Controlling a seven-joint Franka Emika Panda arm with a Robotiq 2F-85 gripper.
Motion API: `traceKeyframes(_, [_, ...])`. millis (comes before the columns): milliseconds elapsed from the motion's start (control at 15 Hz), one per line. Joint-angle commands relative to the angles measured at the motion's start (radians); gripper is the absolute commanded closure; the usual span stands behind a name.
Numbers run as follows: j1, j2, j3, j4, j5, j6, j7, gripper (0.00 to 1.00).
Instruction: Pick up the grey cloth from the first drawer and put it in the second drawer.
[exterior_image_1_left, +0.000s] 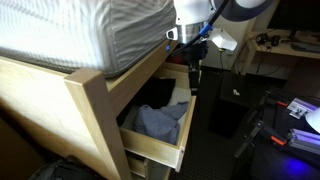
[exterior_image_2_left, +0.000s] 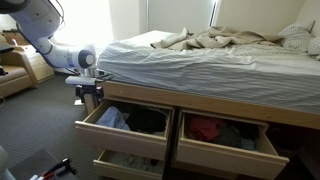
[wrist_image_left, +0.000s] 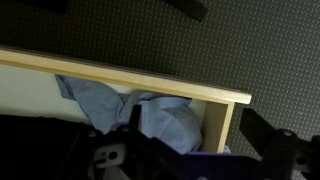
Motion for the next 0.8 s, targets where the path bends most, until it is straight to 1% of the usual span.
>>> traceKeyframes(0, [-0.002, -0.108, -0.004, -0.06, 0.075, 0.078, -0.051, 0.0])
traceKeyframes(67, [0.008, -0.082, -0.012, -0.039, 0.068, 0.12, -0.019, 0.0])
traceKeyframes(133, [-0.001, -0.102, -0.01, -0.029, 0.107, 0.103, -0.042, 0.0])
traceKeyframes(200, [0.002, -0.08, -0.017, -0.032, 0.105, 0.116, -0.024, 0.0])
traceKeyframes(267, [0.013, -0.076, -0.016, -0.005, 0.082, 0.076, -0.02, 0.0])
traceKeyframes(733, [0.015, -0.074, -0.016, -0.004, 0.084, 0.077, -0.02, 0.0])
